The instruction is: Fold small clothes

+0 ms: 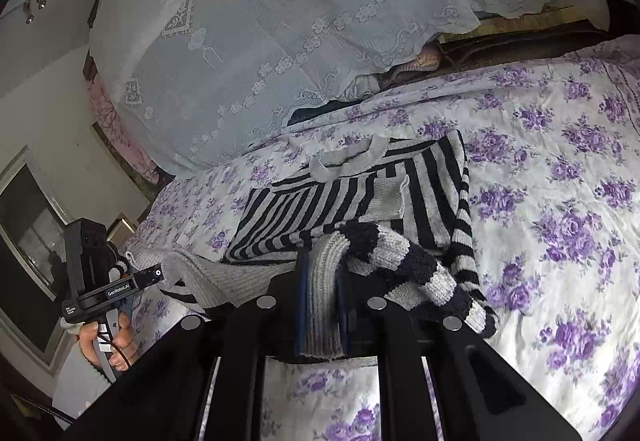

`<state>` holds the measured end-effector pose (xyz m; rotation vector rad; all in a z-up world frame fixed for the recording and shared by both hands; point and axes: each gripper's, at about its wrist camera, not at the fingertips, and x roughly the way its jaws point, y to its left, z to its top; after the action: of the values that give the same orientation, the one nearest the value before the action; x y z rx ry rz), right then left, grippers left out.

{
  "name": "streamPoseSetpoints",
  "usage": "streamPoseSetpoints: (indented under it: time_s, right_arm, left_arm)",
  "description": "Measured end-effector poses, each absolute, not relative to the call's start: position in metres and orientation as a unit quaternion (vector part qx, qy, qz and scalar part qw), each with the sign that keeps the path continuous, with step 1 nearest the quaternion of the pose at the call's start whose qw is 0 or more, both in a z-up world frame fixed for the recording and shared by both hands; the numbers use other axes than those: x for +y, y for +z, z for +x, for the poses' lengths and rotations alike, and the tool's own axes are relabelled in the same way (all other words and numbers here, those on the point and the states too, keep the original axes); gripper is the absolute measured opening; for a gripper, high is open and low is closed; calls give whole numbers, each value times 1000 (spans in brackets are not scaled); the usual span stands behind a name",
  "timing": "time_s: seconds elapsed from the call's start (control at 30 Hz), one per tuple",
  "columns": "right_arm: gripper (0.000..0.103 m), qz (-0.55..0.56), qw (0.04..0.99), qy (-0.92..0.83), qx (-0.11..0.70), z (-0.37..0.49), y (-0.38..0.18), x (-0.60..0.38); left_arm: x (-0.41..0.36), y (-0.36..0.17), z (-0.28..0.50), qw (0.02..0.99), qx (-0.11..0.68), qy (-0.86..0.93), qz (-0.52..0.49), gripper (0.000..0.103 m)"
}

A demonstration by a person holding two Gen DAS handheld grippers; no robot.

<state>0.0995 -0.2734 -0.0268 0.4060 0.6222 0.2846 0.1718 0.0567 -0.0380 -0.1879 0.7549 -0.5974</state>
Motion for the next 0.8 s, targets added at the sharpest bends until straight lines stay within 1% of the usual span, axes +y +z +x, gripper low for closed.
streamPoseSetpoints:
  time_s: [0.8]
  right_arm:
    - [13, 251, 923, 91, 278, 228, -32, -305]
  left_arm:
    - [28, -26, 290, 909, 339, -233, -64, 7]
